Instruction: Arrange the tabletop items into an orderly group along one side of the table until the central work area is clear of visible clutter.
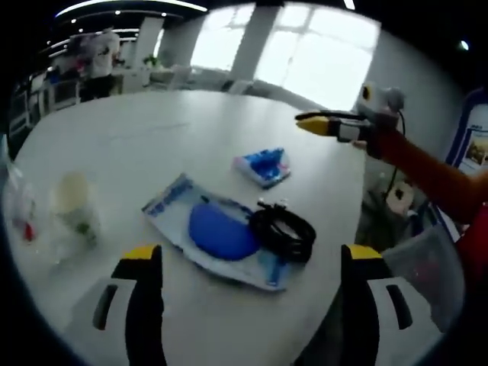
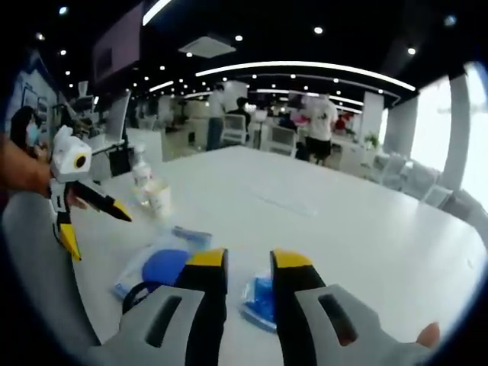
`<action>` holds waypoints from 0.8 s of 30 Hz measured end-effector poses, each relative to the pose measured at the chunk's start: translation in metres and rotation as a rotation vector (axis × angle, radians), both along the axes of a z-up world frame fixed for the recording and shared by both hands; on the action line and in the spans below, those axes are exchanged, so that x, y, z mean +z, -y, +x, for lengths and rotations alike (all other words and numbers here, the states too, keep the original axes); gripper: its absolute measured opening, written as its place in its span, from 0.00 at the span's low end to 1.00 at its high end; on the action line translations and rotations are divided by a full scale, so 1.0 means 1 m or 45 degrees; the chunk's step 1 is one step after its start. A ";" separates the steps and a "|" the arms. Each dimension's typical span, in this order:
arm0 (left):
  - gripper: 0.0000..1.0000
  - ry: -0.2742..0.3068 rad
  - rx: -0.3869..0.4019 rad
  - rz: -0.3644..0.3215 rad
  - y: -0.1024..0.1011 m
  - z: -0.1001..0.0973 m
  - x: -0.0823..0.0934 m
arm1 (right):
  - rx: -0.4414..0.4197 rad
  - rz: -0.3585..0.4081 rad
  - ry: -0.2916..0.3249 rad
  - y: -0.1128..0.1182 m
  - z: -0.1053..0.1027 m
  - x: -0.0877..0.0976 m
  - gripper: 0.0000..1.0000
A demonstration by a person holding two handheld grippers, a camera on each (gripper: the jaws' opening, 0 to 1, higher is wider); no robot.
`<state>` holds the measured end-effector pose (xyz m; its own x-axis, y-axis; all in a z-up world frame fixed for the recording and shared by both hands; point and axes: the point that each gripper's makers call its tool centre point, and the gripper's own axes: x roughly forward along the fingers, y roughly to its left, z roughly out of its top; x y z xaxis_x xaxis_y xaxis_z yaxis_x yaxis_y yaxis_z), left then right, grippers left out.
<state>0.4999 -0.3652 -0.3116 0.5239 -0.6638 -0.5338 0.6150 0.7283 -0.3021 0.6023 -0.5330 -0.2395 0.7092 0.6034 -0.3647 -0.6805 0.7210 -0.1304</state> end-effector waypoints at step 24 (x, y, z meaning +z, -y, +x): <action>0.95 0.046 -0.124 0.038 -0.025 -0.028 0.010 | 0.107 -0.107 -0.058 -0.029 -0.090 -0.032 0.23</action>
<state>0.4715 -0.3400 -0.3019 0.4771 -0.6966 -0.5358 0.6935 0.6729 -0.2573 0.5126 -0.5037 -0.2712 0.6389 0.6257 -0.4475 -0.7446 0.6491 -0.1555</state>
